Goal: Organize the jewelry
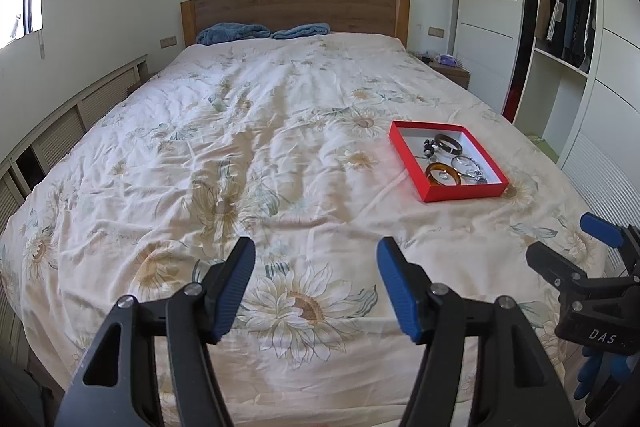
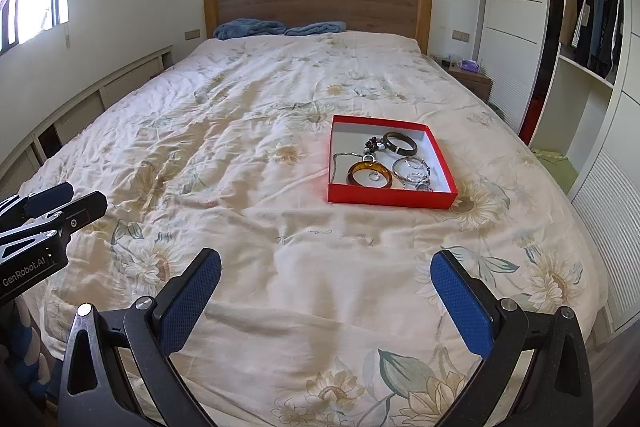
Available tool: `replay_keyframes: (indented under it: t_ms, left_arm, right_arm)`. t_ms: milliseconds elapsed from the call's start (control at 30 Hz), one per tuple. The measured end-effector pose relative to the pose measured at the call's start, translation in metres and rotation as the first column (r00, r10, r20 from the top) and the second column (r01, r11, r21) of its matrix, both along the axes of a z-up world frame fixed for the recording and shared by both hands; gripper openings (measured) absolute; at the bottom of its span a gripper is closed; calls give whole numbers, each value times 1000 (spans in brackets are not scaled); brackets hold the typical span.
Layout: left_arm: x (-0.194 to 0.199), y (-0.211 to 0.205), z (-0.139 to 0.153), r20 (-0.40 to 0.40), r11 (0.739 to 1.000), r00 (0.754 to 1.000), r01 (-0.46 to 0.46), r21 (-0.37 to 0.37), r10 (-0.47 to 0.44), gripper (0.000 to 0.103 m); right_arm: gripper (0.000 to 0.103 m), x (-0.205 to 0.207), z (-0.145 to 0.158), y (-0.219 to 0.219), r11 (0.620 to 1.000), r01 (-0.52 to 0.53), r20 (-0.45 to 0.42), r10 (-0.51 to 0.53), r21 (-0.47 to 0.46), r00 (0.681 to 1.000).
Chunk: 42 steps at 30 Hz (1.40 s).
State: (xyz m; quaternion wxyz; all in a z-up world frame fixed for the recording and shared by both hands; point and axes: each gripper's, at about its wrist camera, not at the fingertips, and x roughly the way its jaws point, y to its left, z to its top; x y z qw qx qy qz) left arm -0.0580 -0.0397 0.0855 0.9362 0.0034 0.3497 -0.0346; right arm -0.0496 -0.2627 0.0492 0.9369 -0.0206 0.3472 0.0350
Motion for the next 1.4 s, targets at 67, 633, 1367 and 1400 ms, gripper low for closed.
replay_keyframes:
  t_ms: [67, 633, 1367, 1400]
  left_arm:
    - [0, 1, -1, -3, 1000, 1000, 0, -1, 0, 61]
    - [6, 0, -13, -21, 1000, 1000, 1, 1, -1, 62]
    - [9, -1, -19, -38, 1000, 999, 3, 0, -3, 62]
    - [10, -2, -17, -39, 1000, 999, 5, 0, -5, 62]
  right_arm:
    - [103, 1, -1, -1, 1000, 2, -2, -2, 0, 1000]
    - [103, 8, -12, -2, 1000, 11, -29, -11, 7, 1000]
    - [103, 8, -16, -2, 1000, 28, -38, -27, 7, 999]
    - [103, 8, -16, -2, 1000, 29, -38, -29, 7, 999]
